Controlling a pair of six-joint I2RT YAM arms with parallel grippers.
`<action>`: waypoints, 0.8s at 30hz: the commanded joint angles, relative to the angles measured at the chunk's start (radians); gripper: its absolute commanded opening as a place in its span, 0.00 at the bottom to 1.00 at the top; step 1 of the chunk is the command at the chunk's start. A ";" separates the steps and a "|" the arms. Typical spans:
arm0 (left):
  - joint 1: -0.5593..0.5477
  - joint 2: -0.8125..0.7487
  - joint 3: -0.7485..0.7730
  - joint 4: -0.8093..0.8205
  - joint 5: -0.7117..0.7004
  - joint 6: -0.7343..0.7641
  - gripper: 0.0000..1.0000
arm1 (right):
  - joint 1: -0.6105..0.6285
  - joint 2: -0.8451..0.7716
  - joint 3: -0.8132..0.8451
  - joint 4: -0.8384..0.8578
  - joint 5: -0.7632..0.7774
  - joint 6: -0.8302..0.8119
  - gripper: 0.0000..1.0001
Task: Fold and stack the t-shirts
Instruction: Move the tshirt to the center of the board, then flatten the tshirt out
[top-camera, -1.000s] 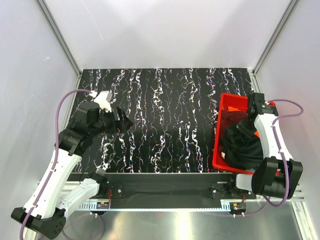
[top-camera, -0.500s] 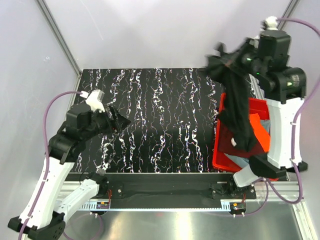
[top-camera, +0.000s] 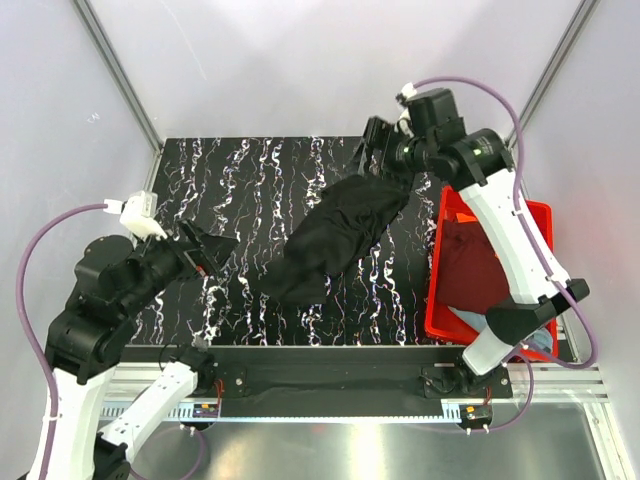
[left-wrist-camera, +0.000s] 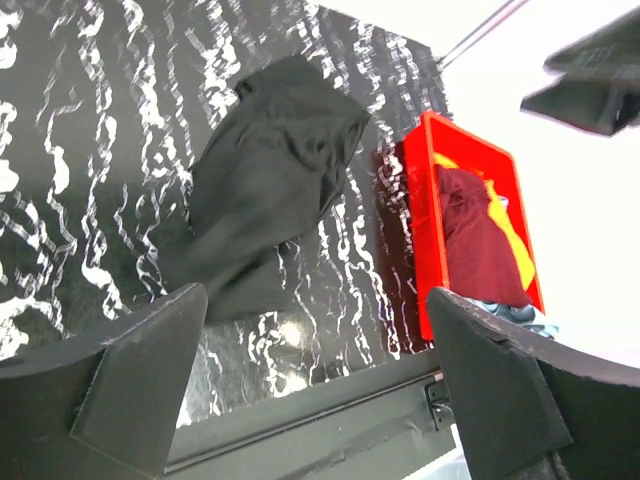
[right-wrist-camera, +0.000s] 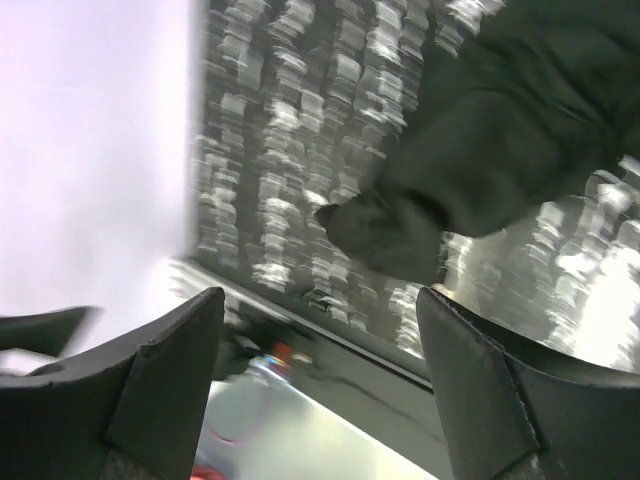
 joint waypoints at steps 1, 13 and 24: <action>0.003 0.044 -0.019 -0.031 -0.052 -0.049 0.99 | 0.003 -0.025 -0.130 -0.141 0.128 -0.130 0.85; 0.002 0.573 -0.111 0.300 0.011 -0.046 0.89 | -0.151 -0.048 -0.704 0.471 0.286 0.006 0.60; 0.061 1.180 0.099 0.328 0.000 0.160 0.84 | -0.274 0.522 -0.216 0.482 0.253 -0.061 0.77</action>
